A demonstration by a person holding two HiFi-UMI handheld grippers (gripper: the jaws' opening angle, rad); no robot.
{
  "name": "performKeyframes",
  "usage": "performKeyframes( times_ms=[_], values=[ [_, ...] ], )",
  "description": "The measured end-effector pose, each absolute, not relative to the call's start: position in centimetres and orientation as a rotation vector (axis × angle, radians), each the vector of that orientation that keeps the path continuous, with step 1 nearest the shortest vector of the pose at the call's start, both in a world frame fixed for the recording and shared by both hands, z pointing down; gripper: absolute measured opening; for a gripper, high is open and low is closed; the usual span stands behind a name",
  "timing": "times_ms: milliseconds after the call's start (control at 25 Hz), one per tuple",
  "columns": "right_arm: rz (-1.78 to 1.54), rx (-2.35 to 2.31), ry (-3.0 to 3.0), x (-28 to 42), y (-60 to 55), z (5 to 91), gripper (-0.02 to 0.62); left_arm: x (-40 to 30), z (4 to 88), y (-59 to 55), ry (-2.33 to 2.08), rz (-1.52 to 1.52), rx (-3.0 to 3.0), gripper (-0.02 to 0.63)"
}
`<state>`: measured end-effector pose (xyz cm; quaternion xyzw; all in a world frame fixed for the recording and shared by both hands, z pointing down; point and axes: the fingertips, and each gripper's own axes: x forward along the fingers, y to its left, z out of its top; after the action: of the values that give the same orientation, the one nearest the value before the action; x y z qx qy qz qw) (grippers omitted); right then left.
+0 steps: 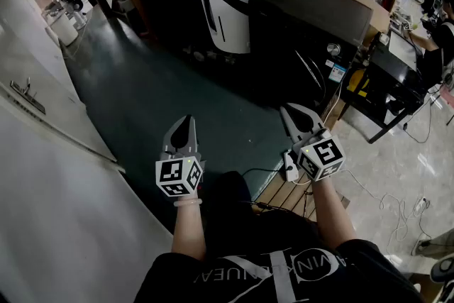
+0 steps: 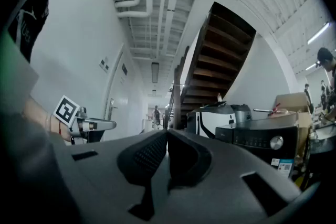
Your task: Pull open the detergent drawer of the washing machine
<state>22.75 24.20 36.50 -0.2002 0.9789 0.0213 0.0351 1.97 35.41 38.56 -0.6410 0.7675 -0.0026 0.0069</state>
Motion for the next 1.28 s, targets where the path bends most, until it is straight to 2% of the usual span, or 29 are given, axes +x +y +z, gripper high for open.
performKeyframes(
  times_ms=[840, 1280],
  values=[
    [0.07, -0.605, 3.011, 19.8, 21.7, 37.3, 0.015, 0.4, 40.2, 31.9, 2.404, 0.023, -2.053, 0.009],
    [0.141, -0.682, 3.017, 14.8, 16.4, 38.2, 0.015, -3.4, 40.7, 24.1, 2.299, -0.013, -2.161, 0.009]
  ],
)
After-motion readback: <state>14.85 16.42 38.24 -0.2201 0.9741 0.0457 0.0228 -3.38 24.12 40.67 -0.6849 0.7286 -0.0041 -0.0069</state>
